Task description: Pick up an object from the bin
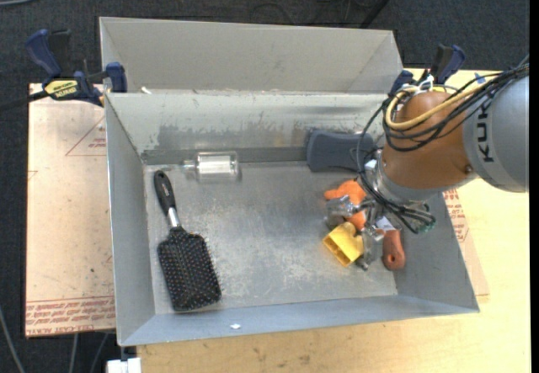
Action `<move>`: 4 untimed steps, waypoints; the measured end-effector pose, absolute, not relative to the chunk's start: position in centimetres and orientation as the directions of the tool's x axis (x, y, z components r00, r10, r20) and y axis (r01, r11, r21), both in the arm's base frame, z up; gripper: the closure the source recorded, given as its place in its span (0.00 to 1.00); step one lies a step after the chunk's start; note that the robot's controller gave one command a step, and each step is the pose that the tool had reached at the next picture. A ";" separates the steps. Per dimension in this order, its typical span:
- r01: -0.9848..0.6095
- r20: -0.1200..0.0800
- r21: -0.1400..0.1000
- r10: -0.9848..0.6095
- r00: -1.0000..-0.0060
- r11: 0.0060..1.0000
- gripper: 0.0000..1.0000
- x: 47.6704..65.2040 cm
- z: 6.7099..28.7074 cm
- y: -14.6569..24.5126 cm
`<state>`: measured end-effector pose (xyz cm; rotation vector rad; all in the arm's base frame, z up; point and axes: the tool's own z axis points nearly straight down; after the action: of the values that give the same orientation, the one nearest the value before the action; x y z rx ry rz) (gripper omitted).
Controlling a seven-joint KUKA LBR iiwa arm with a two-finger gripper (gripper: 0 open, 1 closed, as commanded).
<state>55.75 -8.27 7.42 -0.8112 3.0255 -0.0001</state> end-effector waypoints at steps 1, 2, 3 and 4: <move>-0.500 -0.009 -0.002 -0.500 -0.866 0.866 1.00 55.8 7.4 -8.3; -0.497 -0.003 0.005 -0.497 -0.868 0.868 1.00 55.6 10.8 -8.4; -0.480 -0.012 -0.002 -0.480 -0.877 0.877 1.00 55.5 18.3 -7.9; -0.480 -0.012 -0.002 -0.480 -0.877 0.877 1.00 55.5 18.2 -7.9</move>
Offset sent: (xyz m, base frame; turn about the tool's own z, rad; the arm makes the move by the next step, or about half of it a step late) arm 0.0014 -0.0057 0.0732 0.0059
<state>55.55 -7.93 18.25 -0.7745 3.0320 0.0019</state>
